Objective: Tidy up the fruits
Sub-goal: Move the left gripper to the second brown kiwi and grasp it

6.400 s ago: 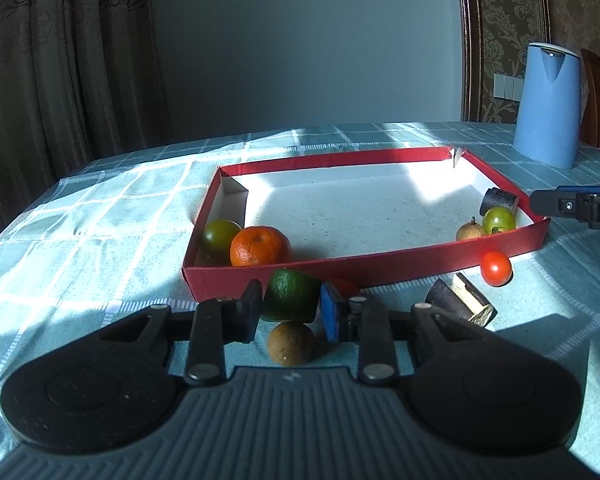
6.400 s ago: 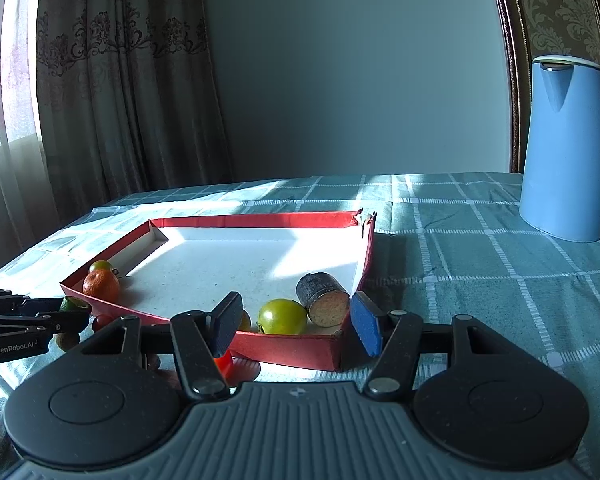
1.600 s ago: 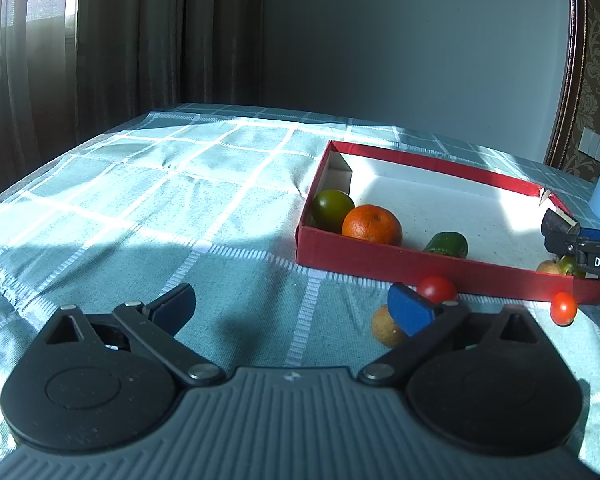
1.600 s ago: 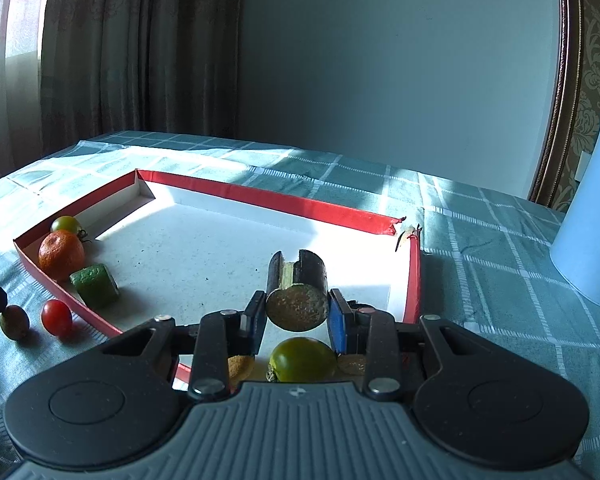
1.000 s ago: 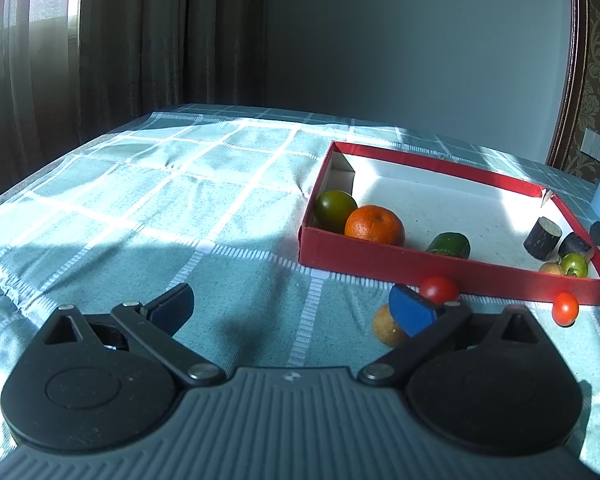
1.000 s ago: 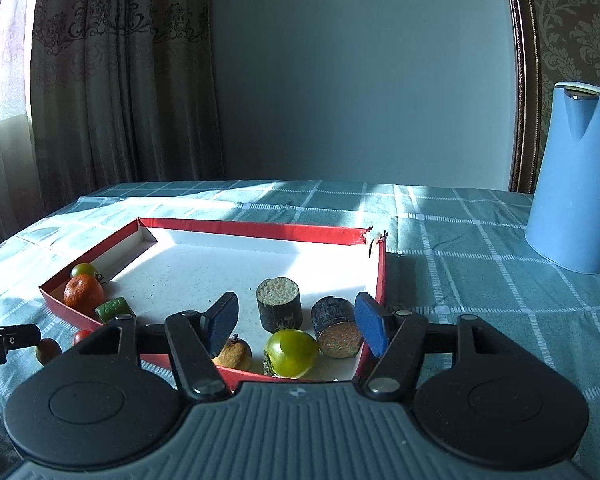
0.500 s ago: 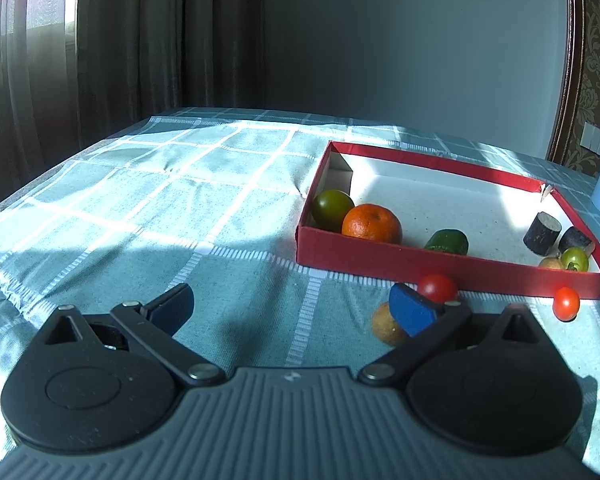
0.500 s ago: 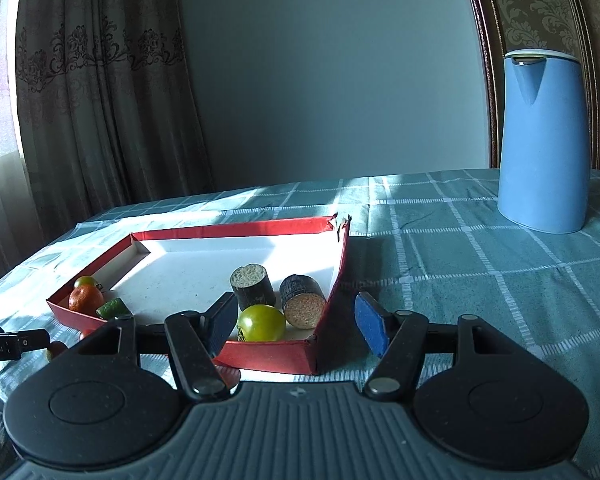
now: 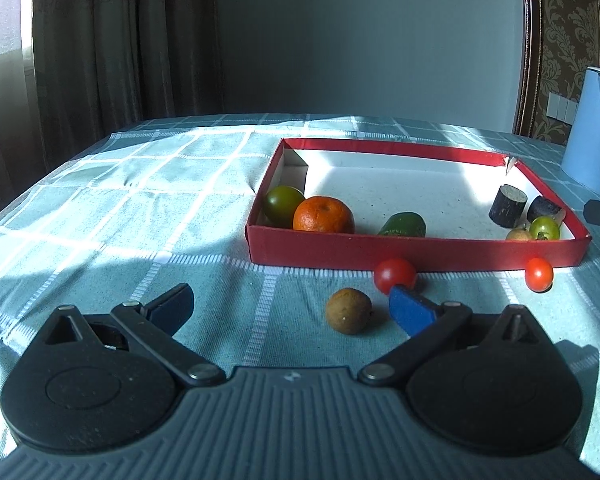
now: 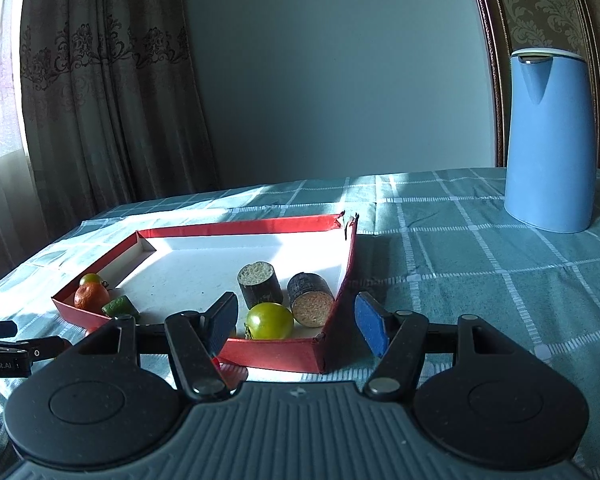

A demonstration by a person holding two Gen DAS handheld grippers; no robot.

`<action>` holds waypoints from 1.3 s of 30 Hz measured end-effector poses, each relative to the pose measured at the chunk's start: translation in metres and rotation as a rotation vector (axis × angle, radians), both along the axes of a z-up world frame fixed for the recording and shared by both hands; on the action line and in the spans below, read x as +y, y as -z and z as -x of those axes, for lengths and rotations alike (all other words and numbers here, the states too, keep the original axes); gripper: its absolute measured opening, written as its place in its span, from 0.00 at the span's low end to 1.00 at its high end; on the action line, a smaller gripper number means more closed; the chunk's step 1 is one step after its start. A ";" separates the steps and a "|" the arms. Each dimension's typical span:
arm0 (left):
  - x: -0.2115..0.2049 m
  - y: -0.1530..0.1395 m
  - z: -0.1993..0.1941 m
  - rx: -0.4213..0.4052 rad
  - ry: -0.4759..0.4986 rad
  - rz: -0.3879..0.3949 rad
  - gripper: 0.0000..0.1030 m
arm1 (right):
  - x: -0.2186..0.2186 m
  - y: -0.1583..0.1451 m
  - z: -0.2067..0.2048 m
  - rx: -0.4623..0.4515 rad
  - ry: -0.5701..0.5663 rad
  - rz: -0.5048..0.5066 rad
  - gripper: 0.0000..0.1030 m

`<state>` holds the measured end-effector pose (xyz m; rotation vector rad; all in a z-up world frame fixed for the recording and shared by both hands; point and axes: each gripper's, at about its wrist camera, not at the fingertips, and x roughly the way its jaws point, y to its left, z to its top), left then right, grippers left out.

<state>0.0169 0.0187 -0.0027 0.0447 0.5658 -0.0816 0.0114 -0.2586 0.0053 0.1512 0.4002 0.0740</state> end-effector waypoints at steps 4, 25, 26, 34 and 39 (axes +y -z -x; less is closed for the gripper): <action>-0.003 0.003 -0.002 0.018 0.013 -0.015 0.95 | 0.000 0.000 0.000 0.005 0.000 -0.001 0.62; -0.016 0.008 -0.017 0.072 0.061 -0.028 0.71 | 0.001 -0.004 0.011 0.012 -0.051 -0.041 0.70; -0.017 0.008 -0.016 0.071 0.065 -0.025 0.67 | 0.002 -0.003 0.013 0.019 -0.063 -0.038 0.71; -0.025 0.007 -0.011 0.057 0.089 -0.026 0.44 | 0.022 0.015 0.026 0.108 -0.176 0.009 0.71; -0.036 0.007 -0.007 0.044 0.090 -0.055 0.31 | 0.027 0.017 0.027 0.121 -0.191 0.028 0.71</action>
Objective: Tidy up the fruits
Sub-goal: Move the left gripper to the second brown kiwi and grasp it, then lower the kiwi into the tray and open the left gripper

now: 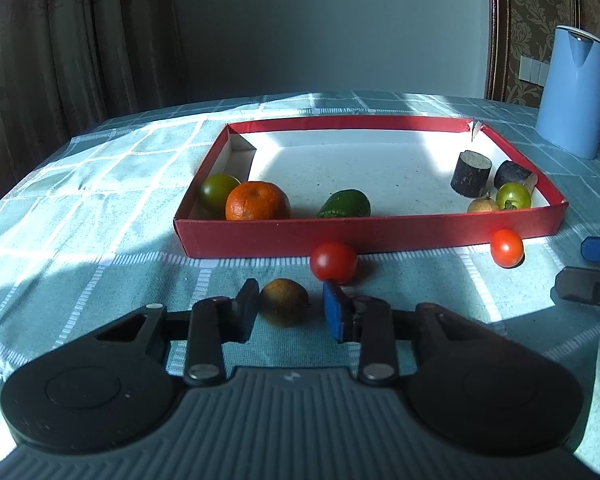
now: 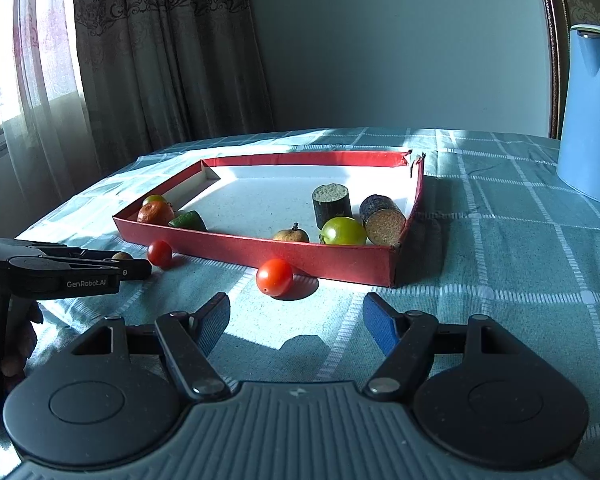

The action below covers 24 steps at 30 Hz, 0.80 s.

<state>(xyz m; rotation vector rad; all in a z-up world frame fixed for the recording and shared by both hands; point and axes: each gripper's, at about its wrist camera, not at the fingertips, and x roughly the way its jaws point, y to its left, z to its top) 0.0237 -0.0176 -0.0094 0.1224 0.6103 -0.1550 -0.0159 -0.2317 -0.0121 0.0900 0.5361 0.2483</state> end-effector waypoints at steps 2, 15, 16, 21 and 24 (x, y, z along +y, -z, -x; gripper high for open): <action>-0.002 0.000 0.001 -0.003 -0.008 -0.007 0.28 | 0.000 0.001 -0.002 0.014 0.002 0.003 0.74; -0.003 -0.008 0.013 -0.041 -0.069 -0.008 0.24 | -0.001 0.006 -0.008 0.061 0.008 0.002 0.75; -0.004 -0.010 0.015 -0.051 -0.067 -0.009 0.24 | -0.001 0.006 -0.008 0.062 0.008 0.000 0.75; -0.001 -0.024 0.020 -0.086 -0.069 -0.003 0.24 | -0.001 0.006 -0.008 0.063 0.008 0.002 0.75; 0.001 -0.036 0.020 -0.111 -0.073 0.004 0.24 | -0.001 0.006 -0.009 0.063 0.007 0.004 0.75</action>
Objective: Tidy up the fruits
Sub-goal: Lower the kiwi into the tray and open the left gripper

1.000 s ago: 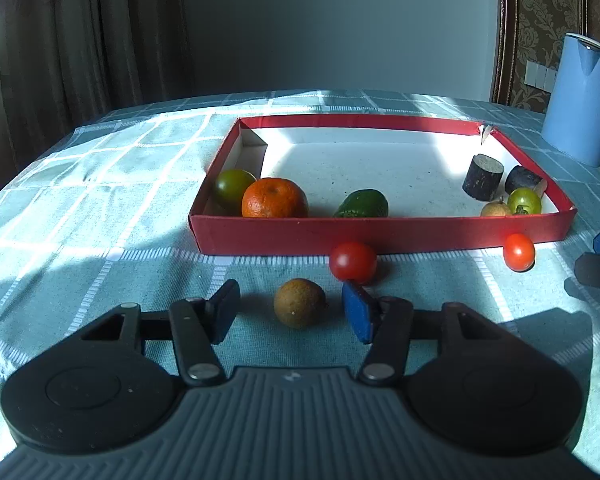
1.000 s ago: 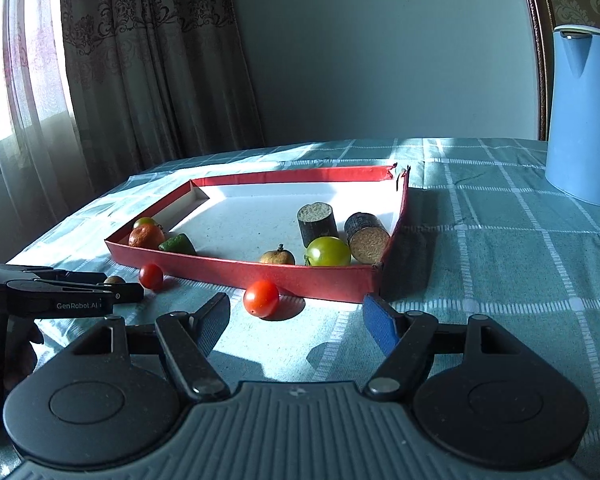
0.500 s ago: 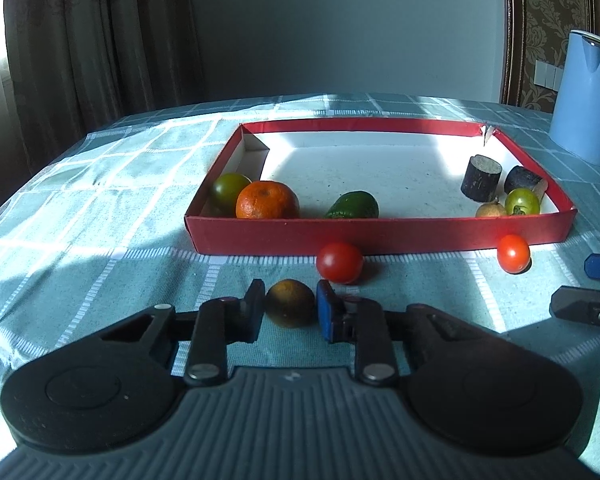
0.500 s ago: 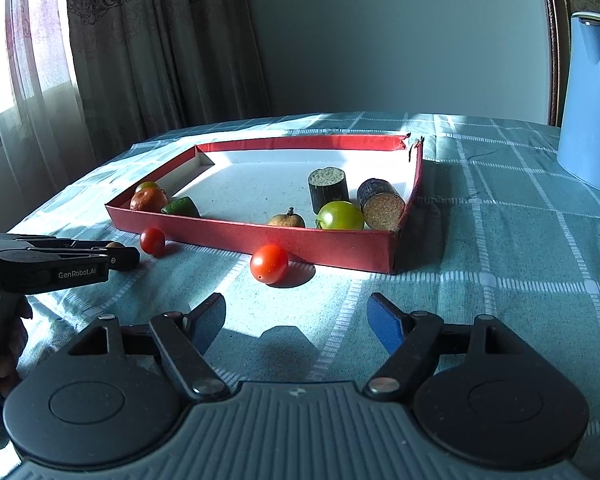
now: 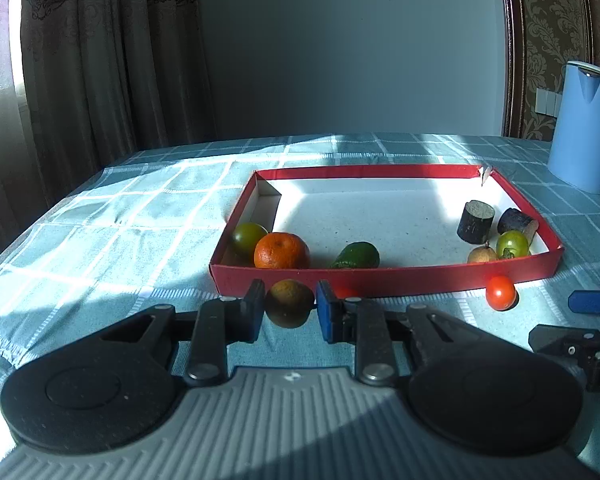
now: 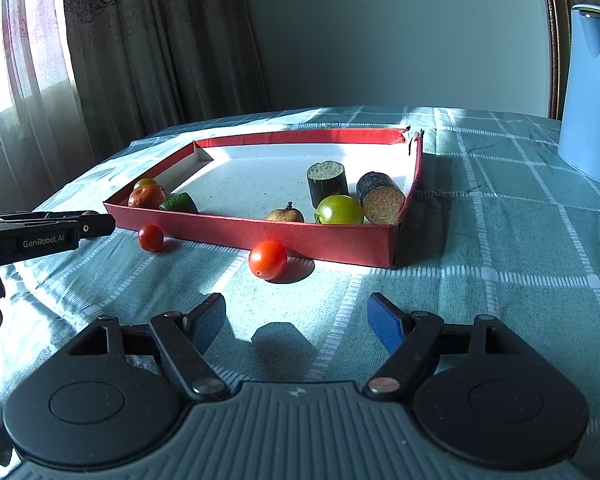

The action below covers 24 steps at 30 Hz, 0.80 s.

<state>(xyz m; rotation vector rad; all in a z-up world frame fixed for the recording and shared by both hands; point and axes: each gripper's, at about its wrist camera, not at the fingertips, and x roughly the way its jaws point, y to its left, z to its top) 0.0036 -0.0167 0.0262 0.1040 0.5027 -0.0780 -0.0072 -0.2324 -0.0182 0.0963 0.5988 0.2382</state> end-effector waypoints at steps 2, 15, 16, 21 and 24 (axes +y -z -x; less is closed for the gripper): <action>-0.001 -0.008 -0.002 -0.019 0.001 0.000 0.24 | 0.000 0.000 0.000 -0.001 0.000 0.003 0.75; -0.028 -0.020 -0.050 -0.033 -0.011 -0.010 0.24 | 0.002 0.001 -0.001 0.011 -0.003 0.010 0.77; -0.028 -0.019 -0.055 -0.029 -0.014 -0.005 0.24 | 0.002 0.002 -0.001 0.012 -0.004 0.011 0.77; -0.030 -0.012 -0.079 -0.009 -0.038 -0.011 0.24 | 0.003 0.002 -0.002 0.018 -0.009 0.016 0.79; -0.029 -0.006 -0.088 0.006 -0.046 -0.013 0.24 | 0.004 0.003 -0.002 0.019 -0.010 0.020 0.79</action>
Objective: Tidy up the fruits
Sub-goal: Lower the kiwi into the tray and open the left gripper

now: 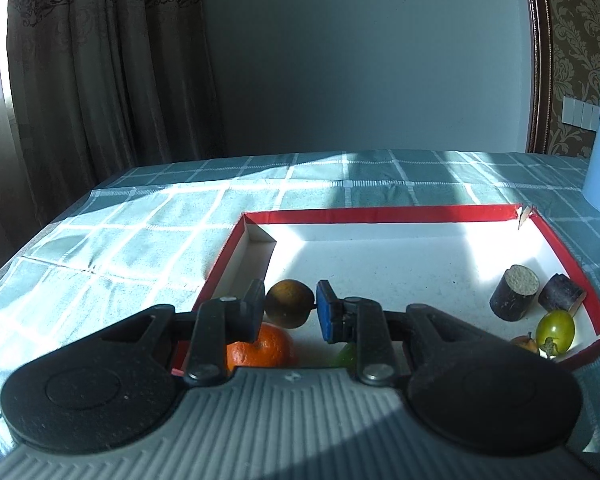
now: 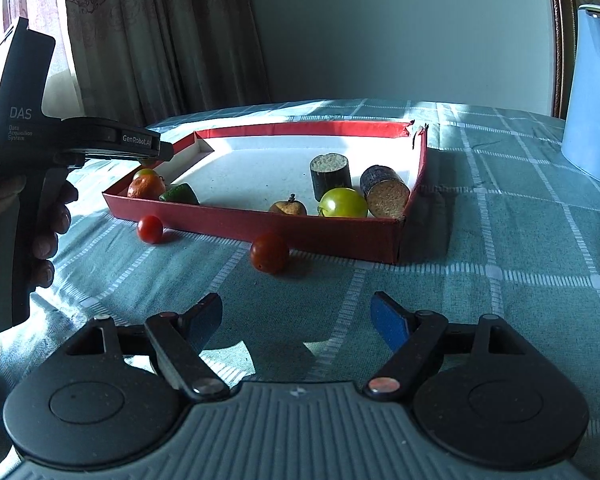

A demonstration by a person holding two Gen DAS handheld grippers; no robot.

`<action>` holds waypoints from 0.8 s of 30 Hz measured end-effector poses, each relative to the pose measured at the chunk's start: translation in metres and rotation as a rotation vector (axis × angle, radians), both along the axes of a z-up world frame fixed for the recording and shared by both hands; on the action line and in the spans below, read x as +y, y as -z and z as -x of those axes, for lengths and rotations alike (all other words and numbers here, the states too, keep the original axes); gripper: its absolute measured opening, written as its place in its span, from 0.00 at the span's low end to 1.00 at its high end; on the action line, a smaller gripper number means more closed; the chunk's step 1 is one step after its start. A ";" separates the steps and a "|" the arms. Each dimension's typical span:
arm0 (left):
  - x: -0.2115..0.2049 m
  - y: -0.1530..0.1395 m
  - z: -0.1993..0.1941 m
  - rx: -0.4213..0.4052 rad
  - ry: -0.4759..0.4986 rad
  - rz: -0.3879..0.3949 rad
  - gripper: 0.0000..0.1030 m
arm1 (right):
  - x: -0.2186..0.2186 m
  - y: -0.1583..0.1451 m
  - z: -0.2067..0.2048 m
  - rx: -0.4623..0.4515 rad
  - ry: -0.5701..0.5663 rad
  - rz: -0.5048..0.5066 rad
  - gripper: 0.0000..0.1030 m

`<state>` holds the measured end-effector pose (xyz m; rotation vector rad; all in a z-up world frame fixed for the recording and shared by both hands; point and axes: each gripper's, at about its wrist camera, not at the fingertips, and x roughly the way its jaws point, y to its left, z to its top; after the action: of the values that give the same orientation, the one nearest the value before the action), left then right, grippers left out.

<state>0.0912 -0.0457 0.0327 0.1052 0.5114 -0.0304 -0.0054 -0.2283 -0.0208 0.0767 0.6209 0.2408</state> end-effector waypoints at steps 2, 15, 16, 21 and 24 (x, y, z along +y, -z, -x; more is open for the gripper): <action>0.000 0.004 -0.004 0.010 0.000 -0.002 0.24 | 0.001 0.000 0.000 0.001 -0.001 0.004 0.79; 0.003 0.002 0.009 -0.020 -0.026 -0.014 0.70 | 0.001 0.001 0.000 0.002 -0.003 0.005 0.80; 0.003 0.001 0.013 -0.027 -0.027 -0.016 0.72 | 0.001 0.001 0.000 0.002 -0.003 0.004 0.80; 0.008 0.001 0.029 -0.019 -0.012 -0.009 0.75 | 0.000 0.000 0.000 0.002 -0.004 -0.002 0.81; 0.013 0.007 0.042 -0.012 -0.016 -0.022 0.78 | -0.002 0.000 -0.001 0.002 -0.005 -0.014 0.81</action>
<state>0.0488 -0.0325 0.0262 0.1223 0.5005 -0.0082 -0.0047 -0.2304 -0.0209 0.0889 0.6210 0.2500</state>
